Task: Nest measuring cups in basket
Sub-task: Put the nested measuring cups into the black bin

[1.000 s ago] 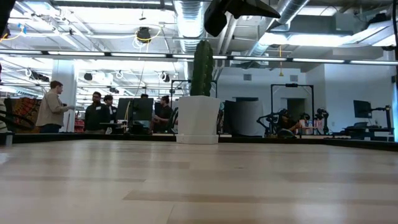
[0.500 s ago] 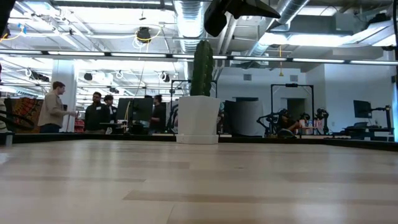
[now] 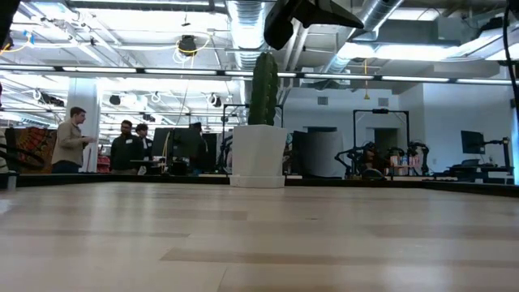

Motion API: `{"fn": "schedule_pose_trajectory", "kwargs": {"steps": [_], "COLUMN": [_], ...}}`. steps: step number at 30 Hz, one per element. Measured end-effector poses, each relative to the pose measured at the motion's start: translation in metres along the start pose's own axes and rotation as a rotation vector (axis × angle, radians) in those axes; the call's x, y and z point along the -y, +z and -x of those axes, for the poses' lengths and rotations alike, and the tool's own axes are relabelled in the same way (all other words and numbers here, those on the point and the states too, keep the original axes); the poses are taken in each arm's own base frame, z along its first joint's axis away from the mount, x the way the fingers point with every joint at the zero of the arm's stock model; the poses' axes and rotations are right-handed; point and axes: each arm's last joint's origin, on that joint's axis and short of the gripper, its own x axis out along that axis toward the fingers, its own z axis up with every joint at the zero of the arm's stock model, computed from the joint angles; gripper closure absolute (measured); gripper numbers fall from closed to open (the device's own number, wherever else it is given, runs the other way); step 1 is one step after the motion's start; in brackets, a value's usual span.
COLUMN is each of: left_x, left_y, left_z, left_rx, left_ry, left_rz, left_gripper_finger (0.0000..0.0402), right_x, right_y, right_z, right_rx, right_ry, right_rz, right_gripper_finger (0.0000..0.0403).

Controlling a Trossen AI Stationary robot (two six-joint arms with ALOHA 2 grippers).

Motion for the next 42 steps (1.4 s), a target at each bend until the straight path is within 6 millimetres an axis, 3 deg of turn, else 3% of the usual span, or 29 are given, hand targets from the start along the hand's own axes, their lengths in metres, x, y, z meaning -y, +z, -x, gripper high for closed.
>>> {"fn": "schedule_pose_trajectory", "kwargs": {"steps": [5,14,28,42], "left_x": [-0.001,-0.001,-0.001,-0.001], "left_y": [0.0,0.0,0.001,0.001], "left_z": [-0.001,-0.001,-0.001,-0.002], "left_rx": [0.0,0.0,0.002,0.003], "left_ry": [0.003,0.002,0.004,0.005], "left_rz": [0.002,0.014,0.018,0.018], "left_gripper_finger": [0.0246,0.0246,0.0246,0.0246], "right_x": [0.004,0.006,-0.003,-0.006], "right_y": [-0.009,-0.021,-0.006,-0.001], "right_z": [0.0,-0.022,-0.03,-0.029], "right_rx": [-0.065,-0.142,-0.045,0.006], "right_ry": [-0.022,0.012,0.099,0.17], "right_rz": [0.0,-0.023,0.037,0.084], "right_gripper_finger": [0.0146,0.0196,0.028,0.0292]}}
